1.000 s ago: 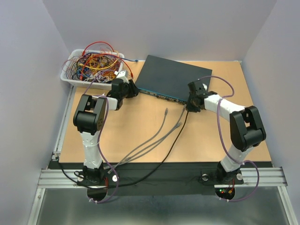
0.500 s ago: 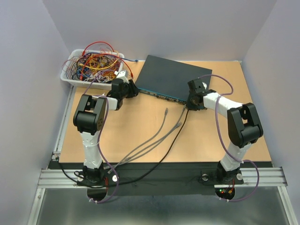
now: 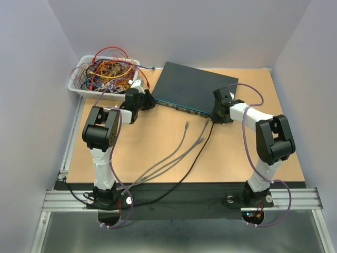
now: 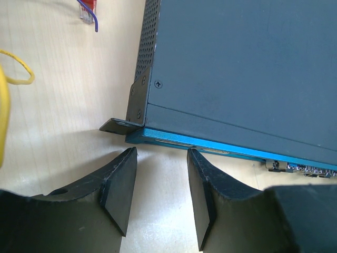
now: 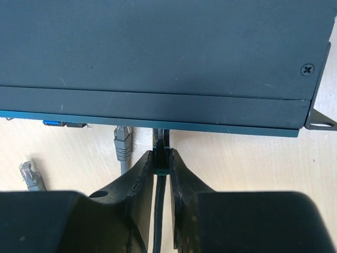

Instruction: Insert the plug into the switch port

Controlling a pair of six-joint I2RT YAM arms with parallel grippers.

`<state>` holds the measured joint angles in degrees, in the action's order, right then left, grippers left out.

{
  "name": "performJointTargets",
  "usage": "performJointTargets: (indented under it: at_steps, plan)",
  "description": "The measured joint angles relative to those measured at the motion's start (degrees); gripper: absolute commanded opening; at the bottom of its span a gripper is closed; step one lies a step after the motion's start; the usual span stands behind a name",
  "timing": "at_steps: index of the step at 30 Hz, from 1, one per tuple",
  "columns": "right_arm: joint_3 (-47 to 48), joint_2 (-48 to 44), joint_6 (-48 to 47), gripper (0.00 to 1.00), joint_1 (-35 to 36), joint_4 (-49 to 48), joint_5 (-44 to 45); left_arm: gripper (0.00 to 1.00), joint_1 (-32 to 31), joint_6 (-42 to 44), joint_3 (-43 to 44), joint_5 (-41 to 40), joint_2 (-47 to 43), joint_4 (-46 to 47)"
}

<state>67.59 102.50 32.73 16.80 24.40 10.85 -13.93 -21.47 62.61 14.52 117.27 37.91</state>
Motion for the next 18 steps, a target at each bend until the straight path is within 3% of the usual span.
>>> performJointTargets:
  at_steps: [18]
  plan:
    - [3.0, 1.6, -0.2, 0.0, 0.0, 2.2, -1.9, 0.53, 0.0, 0.0, 0.0, 0.0, 0.0, 0.0]
